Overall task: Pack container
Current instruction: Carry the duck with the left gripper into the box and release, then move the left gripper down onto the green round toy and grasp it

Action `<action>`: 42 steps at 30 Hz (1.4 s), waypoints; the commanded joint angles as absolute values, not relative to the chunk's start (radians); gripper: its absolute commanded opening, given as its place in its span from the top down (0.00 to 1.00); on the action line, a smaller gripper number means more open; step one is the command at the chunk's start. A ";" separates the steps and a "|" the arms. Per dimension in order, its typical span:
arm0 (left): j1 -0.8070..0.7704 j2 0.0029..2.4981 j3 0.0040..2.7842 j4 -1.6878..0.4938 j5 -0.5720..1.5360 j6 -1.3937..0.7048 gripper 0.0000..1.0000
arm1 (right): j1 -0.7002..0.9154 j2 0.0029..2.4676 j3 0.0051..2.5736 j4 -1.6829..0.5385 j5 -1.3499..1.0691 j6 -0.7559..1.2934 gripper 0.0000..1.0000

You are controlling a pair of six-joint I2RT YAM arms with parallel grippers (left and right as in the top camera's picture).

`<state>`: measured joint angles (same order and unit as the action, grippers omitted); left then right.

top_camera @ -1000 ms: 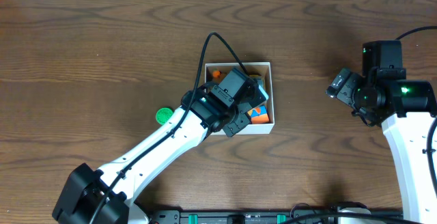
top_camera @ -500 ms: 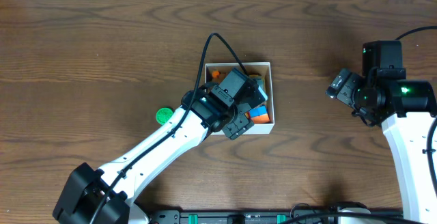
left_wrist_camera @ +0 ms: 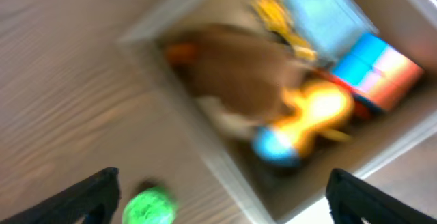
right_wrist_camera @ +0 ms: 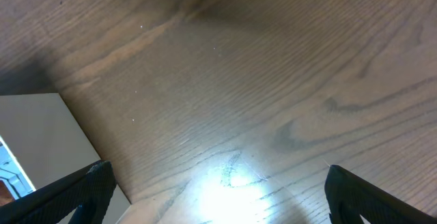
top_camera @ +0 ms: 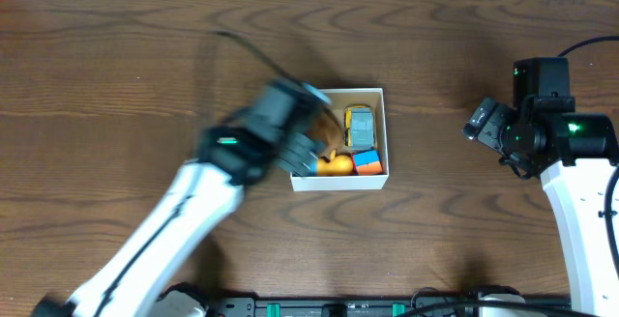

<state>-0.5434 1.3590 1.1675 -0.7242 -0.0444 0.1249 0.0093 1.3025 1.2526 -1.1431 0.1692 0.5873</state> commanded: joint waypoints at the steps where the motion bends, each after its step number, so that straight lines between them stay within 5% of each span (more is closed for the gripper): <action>1: -0.364 1.281 1.174 -0.745 -0.091 -0.106 0.02 | 0.003 1.309 1.247 -1.144 0.187 0.570 0.01; 9: -0.115 1.379 1.170 -0.838 -0.007 -0.331 0.02 | 0.003 1.309 1.247 -1.145 0.186 0.568 0.01; 25: -0.108 1.814 1.163 -0.836 0.065 -0.343 0.02 | 0.003 1.309 1.247 -1.148 0.186 0.567 0.01; 42: -0.108 1.887 1.161 -0.860 0.114 -0.361 0.00 | 0.003 1.309 1.247 -1.148 0.187 0.567 0.01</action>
<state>-0.1120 1.8816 1.1675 -0.8509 0.0952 -0.3447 0.0090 1.3025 1.2522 -1.1473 0.1726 0.5800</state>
